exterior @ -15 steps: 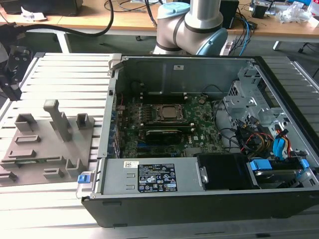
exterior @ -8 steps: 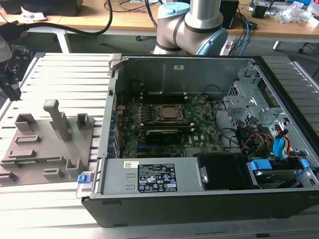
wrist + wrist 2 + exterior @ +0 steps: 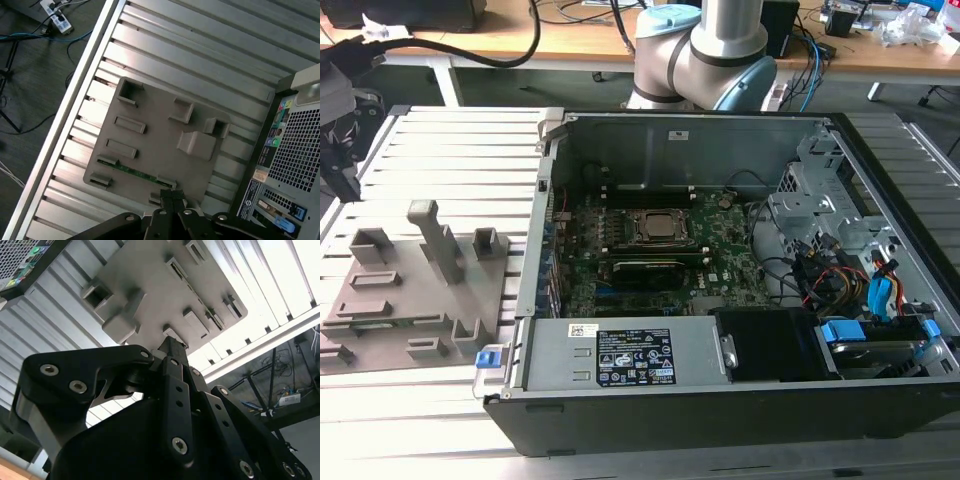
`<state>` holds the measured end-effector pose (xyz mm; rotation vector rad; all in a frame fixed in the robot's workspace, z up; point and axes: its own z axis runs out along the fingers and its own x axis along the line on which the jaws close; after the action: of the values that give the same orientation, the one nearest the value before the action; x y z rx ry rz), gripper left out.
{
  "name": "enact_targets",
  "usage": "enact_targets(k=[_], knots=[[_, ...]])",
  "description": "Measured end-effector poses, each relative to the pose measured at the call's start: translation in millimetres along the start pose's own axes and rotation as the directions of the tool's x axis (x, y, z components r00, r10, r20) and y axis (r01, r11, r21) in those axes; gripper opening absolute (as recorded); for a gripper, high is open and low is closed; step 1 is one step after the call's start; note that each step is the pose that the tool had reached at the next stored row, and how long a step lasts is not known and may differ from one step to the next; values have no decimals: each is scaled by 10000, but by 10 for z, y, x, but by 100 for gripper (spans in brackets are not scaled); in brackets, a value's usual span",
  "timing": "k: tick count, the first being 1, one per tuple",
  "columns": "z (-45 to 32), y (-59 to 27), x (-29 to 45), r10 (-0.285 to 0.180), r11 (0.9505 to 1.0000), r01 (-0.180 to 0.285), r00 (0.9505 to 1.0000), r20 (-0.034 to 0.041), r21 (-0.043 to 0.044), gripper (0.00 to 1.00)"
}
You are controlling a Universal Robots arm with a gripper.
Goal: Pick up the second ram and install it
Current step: 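Pick up the second ram and move it above second insertion slot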
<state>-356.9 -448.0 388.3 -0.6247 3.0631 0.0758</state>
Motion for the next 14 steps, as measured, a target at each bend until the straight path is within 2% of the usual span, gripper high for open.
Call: enact_targets(k=[6, 10, 14], knots=[[0, 0, 0, -577, 9983, 577, 9983, -26, -15, 11], [0, 0, 0, -968, 9953, 968, 9953, -43, -25, 11], [0, 0, 0, -1414, 9899, 1414, 9899, -61, -38, 11]])
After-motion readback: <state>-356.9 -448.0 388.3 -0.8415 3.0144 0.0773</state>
